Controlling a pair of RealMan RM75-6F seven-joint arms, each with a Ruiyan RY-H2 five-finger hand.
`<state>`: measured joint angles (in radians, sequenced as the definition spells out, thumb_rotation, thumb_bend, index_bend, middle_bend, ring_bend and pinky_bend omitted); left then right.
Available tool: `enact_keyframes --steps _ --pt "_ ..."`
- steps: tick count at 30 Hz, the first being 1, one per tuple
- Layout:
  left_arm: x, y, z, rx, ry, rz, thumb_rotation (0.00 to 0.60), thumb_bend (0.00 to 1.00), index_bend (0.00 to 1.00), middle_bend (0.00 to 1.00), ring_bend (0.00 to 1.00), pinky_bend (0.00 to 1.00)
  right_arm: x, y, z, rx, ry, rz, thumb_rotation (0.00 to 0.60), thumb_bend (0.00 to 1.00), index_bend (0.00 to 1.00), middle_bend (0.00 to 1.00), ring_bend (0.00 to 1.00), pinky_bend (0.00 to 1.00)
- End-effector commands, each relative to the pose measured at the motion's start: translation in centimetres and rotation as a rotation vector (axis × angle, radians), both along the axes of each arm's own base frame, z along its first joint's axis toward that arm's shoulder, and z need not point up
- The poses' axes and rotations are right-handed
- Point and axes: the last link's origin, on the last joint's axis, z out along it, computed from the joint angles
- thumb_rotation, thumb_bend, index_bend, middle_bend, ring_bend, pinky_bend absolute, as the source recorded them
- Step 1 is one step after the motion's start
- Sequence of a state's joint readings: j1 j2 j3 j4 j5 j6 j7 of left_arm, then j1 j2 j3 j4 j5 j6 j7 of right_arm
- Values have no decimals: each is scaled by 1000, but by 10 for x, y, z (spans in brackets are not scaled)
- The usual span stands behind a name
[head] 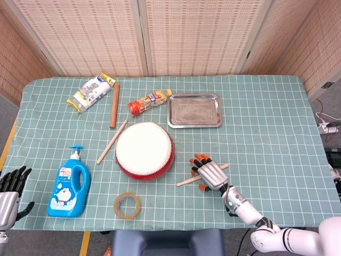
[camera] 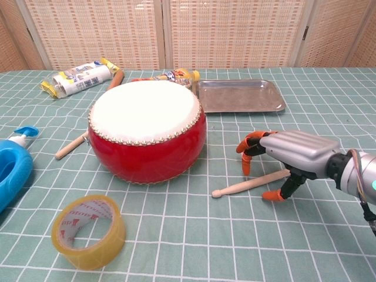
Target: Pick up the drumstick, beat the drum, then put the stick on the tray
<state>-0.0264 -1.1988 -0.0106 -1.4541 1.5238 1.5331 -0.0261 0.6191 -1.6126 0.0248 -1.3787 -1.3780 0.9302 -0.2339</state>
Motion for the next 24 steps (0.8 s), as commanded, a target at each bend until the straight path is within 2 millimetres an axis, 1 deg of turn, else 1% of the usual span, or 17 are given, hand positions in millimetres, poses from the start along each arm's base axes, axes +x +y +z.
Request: enact_keyframes --steps 1,5,14,16,18,21,24 --pt "0 0 0 0 0 2 600 205 0 0 0 0 1 -4 -4 0 0 -6 600 248 429 130 28 110" --pt "-2 0 0 0 1 6 600 206 0 0 0 0 1 -7 -7 0 3 -9 600 295 447 130 28 110" --pt "-4 0 -1 -3 -2 11 600 205 0 0 0 0 1 -9 -12 7 6 -16 600 329 500 130 28 110" --pt "-4 0 -1 -4 -3 11 600 205 0 0 0 0 1 -9 -13 6 5 -17 600 347 517 130 28 110" --pt "-4 0 -1 -5 -7 10 600 206 0 0 0 0 0 -9 -12 0 -4 -20 600 387 557 130 28 110" --pt "-5 -1 0 -4 -8 10 600 206 0 0 0 0 0 -9 -7 -14 -37 -36 600 436 598 130 28 110" --pt "-6 -2 1 -3 -9 13 600 206 0 0 0 0 0 -12 7 -44 -125 -72 600 448 604 134 35 110"
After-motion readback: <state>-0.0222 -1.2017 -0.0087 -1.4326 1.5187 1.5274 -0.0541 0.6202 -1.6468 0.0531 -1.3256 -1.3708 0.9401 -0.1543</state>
